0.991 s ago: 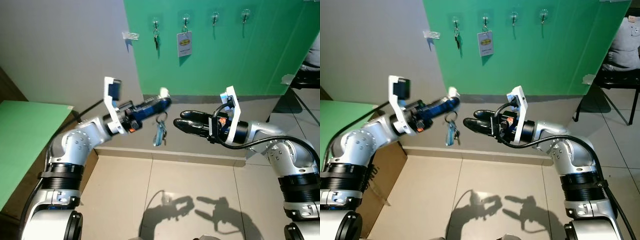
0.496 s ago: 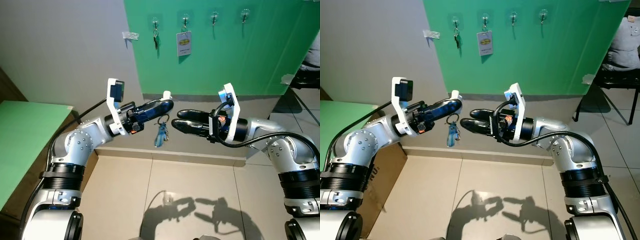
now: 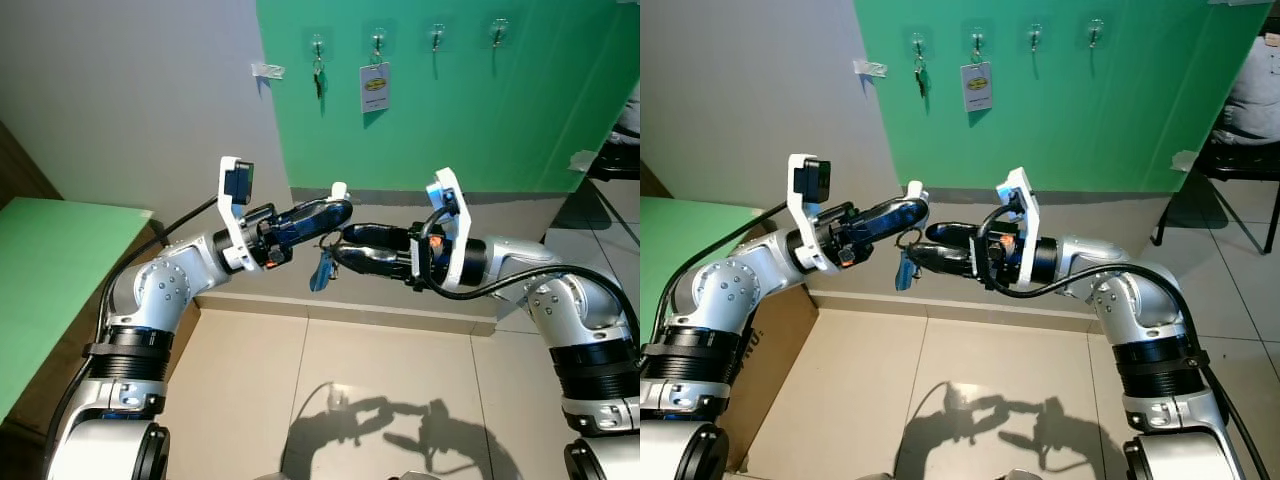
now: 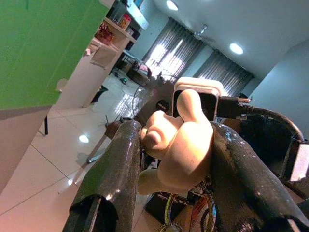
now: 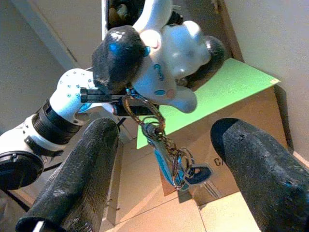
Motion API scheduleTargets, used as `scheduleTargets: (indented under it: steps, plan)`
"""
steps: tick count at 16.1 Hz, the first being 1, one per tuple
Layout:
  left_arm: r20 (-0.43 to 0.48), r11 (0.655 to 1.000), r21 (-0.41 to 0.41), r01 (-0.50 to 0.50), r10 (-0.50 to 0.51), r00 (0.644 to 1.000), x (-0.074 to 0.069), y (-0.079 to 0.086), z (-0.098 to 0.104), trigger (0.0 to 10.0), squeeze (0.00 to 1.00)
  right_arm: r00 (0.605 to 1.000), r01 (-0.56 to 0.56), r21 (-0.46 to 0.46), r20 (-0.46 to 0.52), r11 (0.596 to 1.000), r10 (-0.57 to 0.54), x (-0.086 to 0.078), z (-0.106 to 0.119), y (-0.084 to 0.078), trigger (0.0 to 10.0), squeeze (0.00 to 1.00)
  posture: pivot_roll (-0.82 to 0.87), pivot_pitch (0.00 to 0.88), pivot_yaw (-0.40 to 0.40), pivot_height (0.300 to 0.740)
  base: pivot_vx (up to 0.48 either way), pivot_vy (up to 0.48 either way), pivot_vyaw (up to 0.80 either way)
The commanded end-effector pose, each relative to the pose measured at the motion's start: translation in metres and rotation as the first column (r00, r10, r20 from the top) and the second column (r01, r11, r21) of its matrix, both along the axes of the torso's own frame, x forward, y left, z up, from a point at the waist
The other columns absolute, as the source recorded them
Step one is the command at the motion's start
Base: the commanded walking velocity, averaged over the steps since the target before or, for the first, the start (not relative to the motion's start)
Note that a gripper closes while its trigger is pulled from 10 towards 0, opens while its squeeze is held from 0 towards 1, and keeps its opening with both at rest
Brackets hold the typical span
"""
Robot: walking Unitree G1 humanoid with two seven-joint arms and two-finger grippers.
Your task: Hang keys on a hook
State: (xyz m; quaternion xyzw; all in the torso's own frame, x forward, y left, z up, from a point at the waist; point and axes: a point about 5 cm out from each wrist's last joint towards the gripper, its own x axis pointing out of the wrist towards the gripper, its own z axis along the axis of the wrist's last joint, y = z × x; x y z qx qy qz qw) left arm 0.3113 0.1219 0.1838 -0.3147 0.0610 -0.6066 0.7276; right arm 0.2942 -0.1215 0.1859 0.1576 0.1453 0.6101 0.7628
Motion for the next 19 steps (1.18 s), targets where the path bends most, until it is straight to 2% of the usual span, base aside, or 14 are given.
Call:
scheduleTargets:
  steps: [1,8,12,19]
  plan:
    - [0.025,1.0,0.004,0.015,-0.016,1.0,-0.001,-0.001,0.006,0.0,0.0,0.999,-0.04,0.006,0.027,0.999,0.04,-0.001,0.008,0.007,10.0,0.0,-0.23,0.0,0.108,0.74,0.0,0.0,0.0]
    - [0.021,0.999,-0.013,0.032,-0.032,0.999,-0.001,-0.004,0.009,0.0,0.0,0.999,-0.012,0.024,0.046,1.0,0.011,0.005,0.011,0.012,10.0,0.0,-0.23,0.0,0.11,0.74,0.0,0.0,0.0]
    - [0.02,0.999,-0.022,0.03,-0.029,0.999,-0.003,-0.004,0.009,0.0,0.0,0.999,0.012,0.002,0.047,1.0,-0.012,0.009,0.009,0.002,10.0,0.0,-0.22,0.0,0.106,0.74,0.0,0.0,0.0]
    - [0.022,1.0,-0.023,0.015,-0.014,1.0,-0.003,-0.001,0.011,0.0,0.0,0.999,0.023,-0.023,0.046,0.999,-0.022,0.009,0.004,-0.003,10.0,0.0,-0.22,0.0,0.103,0.74,0.0,0.0,0.0]
